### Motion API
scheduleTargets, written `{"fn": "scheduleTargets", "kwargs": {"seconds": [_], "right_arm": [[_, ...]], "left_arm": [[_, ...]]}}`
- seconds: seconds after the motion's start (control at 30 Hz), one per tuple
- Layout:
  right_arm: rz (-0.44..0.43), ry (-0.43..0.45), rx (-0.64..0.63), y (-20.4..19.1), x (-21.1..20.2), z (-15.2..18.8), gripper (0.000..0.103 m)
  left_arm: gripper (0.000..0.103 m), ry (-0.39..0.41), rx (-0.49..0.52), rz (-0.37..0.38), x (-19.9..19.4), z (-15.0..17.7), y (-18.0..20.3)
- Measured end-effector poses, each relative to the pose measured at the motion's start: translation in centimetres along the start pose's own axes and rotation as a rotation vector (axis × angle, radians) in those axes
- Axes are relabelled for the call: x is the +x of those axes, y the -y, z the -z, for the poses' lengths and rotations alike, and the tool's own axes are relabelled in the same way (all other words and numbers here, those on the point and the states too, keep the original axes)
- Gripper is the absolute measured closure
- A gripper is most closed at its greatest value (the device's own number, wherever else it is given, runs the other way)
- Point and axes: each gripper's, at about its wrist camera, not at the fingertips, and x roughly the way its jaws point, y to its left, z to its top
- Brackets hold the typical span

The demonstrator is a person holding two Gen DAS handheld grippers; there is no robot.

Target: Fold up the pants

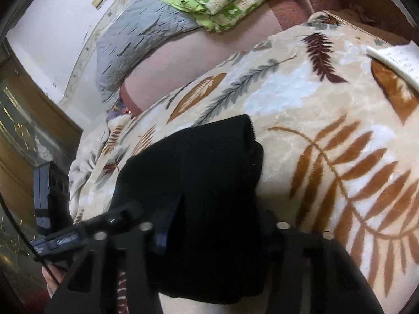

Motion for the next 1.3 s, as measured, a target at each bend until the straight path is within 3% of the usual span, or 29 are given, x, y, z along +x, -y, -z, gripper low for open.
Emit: {"fn": "scheduleTargets", "kwargs": {"seconds": [0.1, 0.23, 0.47, 0.6, 0.67, 0.7, 0.73, 0.77, 0.8, 0.93, 1.07, 1.3], "right_arm": [[-0.010, 0.021, 0.009, -1.0, -1.1, -0.3, 0.067], [-0.069, 0.044, -0.041, -4.3, -2.3, -1.4, 0.067], [-0.163, 0.029, -0.084, -10.7, 1.7, -2.5, 0.067], [-0.194, -0.024, -0.099, -13.4, 6.3, -2.2, 0.066], [-0.186, -0.099, -0.116, -13.8, 9.7, -1.5, 0.060], [-0.138, -0.140, -0.124, -13.6, 11.0, -1.1, 0.056], [-0.092, -0.162, -0.135, -13.5, 11.8, -0.8, 0.051], [-0.085, -0.151, -0.141, -13.3, 11.8, -0.7, 0.046], [-0.098, -0.131, -0.144, -13.3, 11.0, -0.8, 0.045], [-0.057, -0.066, -0.204, -14.4, 7.8, -1.8, 0.043], [-0.092, -0.028, -0.291, -17.0, 5.4, -2.8, 0.045], [-0.064, -0.072, -0.450, -20.7, 8.3, -1.5, 0.045]], "left_arm": [[0.060, 0.018, 0.013, 0.000, -1.6, -0.4, 0.1], [0.062, 0.056, 0.011, 0.016, -4.7, -1.3, -1.1], [0.062, 0.119, -0.001, -0.095, -10.0, -3.7, -6.6], [0.060, 0.105, -0.044, -0.172, -9.8, -3.7, -10.7], [0.057, 0.060, -0.078, -0.230, -8.4, -3.2, -13.0], [0.046, 0.032, -0.098, -0.243, -7.7, -3.0, -13.9], [0.042, 0.019, -0.124, -0.231, -7.2, -2.8, -14.7], [0.033, 0.037, -0.155, -0.211, -7.4, -2.5, -15.5], [0.032, 0.041, -0.161, -0.213, -7.6, -2.6, -15.6], [0.032, 0.101, -0.114, -0.307, -9.5, -3.4, -14.5], [0.032, 0.153, -0.083, -0.298, -10.8, -4.6, -13.6], [0.032, 0.115, -0.035, -0.368, -8.6, -4.6, -12.6]]}}
